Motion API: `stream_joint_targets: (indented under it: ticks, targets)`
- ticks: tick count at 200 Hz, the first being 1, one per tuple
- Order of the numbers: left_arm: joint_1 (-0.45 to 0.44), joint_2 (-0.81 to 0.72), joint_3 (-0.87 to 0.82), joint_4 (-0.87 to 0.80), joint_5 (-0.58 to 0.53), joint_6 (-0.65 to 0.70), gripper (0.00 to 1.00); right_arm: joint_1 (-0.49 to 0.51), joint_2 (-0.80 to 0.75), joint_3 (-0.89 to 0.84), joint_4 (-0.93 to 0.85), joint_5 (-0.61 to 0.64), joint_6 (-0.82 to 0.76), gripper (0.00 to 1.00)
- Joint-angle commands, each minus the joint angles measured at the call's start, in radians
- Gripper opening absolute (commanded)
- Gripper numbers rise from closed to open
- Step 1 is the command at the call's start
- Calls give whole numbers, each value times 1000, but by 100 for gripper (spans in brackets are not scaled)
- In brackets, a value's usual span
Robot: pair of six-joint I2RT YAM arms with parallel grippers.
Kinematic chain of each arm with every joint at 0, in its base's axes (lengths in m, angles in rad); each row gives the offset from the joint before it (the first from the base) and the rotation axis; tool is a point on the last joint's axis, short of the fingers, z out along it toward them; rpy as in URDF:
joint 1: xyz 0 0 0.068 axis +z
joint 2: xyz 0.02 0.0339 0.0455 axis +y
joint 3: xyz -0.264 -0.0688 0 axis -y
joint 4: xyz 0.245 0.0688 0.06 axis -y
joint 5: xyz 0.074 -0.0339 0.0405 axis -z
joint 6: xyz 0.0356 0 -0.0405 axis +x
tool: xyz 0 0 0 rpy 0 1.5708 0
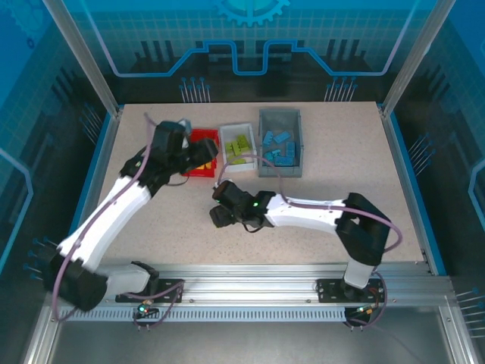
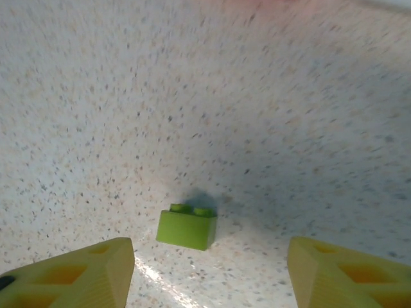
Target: Sort the legos into containers by color
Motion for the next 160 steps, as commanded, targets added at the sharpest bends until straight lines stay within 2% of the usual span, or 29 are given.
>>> stream_joint_targets:
  ticks: [1,36,64,92,160]
  targets:
    - [0,-175,-134,-111,-18,-31,61,21,93,94,-160,4,51,67]
    - [0,-489,-275,-234,-5,-66,64,23,191,174,-208,-16,72,67]
    - [-1,-644,-318,-340,-19,-89,65,24,242,220,-228,-24,70,64]
    - [0,-688,-320,-391,-23,-100,65,23,277,240,-236,-37,79,58]
    - [0,-673,-328,-358,-3,-108,65,24,287,252,-233,-27,87,34]
